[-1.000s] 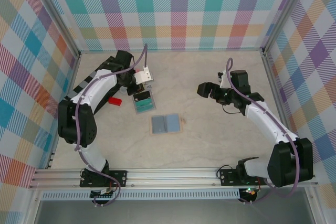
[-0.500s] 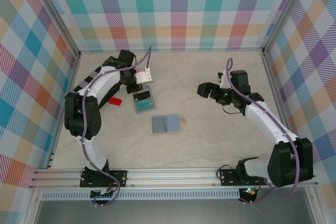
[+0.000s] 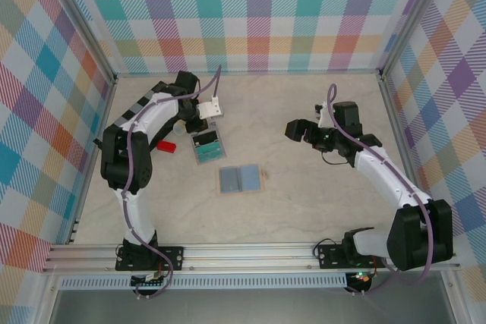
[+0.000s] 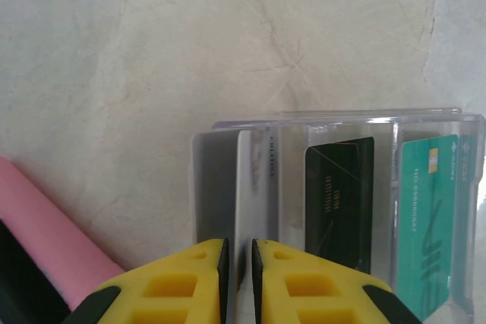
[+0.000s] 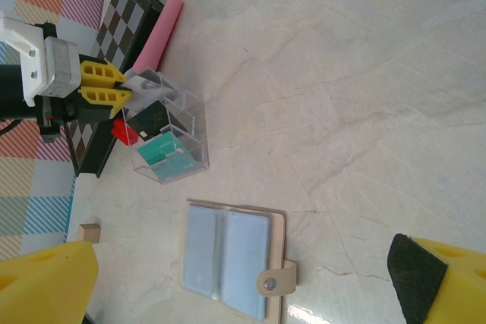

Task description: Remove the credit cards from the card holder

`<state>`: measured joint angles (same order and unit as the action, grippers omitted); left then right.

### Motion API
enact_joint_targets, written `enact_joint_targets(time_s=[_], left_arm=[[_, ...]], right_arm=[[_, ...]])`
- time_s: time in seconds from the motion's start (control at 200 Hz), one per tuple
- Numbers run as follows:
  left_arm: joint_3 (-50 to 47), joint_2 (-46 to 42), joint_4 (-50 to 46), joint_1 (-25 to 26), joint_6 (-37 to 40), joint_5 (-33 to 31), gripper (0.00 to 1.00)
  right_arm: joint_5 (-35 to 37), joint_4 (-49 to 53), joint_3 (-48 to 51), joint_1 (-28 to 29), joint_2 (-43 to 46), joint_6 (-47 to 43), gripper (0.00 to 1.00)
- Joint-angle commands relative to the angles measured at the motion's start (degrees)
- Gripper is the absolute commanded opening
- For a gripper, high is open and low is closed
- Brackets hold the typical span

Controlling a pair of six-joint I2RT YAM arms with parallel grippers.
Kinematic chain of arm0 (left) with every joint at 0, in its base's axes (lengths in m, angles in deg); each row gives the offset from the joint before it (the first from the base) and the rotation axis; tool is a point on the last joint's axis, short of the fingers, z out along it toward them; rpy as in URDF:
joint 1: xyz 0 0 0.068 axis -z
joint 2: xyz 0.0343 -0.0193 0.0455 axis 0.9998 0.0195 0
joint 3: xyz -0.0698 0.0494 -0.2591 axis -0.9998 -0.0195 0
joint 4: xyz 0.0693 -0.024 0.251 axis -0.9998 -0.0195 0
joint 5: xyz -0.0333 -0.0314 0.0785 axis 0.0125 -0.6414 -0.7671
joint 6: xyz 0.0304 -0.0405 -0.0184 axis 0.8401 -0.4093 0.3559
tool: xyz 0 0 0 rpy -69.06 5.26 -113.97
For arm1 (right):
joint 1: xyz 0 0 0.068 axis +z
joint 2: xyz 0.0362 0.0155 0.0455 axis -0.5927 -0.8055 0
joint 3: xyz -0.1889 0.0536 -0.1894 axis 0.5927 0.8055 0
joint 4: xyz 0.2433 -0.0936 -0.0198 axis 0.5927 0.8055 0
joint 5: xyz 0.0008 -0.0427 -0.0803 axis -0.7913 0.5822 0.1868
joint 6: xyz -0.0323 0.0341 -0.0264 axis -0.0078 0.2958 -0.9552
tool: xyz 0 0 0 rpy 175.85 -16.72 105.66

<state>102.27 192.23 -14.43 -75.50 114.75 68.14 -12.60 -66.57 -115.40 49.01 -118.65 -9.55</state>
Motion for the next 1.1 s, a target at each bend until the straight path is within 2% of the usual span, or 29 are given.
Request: enact_joint_targets(time_s=[0.0,0.18,0.285,0.405,0.59,0.695,0.815,0.915,0.955,1.0,1.095], left_arm=[[1.9,-0.6,-1.0,-0.6,-0.9,0.6,0.21],[1.9,-3.3,0.3,-0.6,-2.4,2.2,0.24],[1.2,-6.1,3.1,-0.7,-6.4,3.8,0.26],[0.1,-10.3,6.8,-0.7,-13.8,4.5,0.30],[-3.7,-16.7,10.4,-0.7,-29.3,1.3,0.30],[-13.2,-23.6,17.6,-0.7,-39.3,0.9,0.32],[-27.2,-33.6,26.8,-0.7,-49.4,4.6,0.35],[-37.4,-41.6,34.4,-0.7,-58.0,4.8,0.43],[-40.8,-44.6,36.3,-0.7,-61.7,2.7,0.51],[-44.1,-47.7,37.4,-0.7,-67.0,-2.4,0.61],[-48.8,-53.0,36.5,-0.8,-77.2,-13.3,0.73]], right_arm=[[-1.2,-0.8,0.6,-0.3,0.5,-1.2,1.00],[-1.3,-0.9,0.6,-0.3,0.3,-1.3,1.00],[-1.4,-0.8,0.5,-0.3,0.2,-1.4,1.00],[-2.0,-0.1,0.3,-0.3,-0.1,-2.1,1.00],[-0.7,2.4,-1.4,1.7,-0.6,-3.4,1.00],[4.0,6.2,-3.4,6.1,-1.3,-4.5,0.99],[11.1,9.6,-5.9,13.5,-3.8,-4.3,0.97],[16.3,13.2,-9.5,20.3,-8.0,-2.7,0.92],[18.7,14.3,-10.6,23.1,-9.8,-1.9,0.92],[20.4,14.9,-11.7,26.0,-12.0,-1.5,0.91],[23.8,17.4,-15.1,30.8,-17.3,-0.3,0.91]])
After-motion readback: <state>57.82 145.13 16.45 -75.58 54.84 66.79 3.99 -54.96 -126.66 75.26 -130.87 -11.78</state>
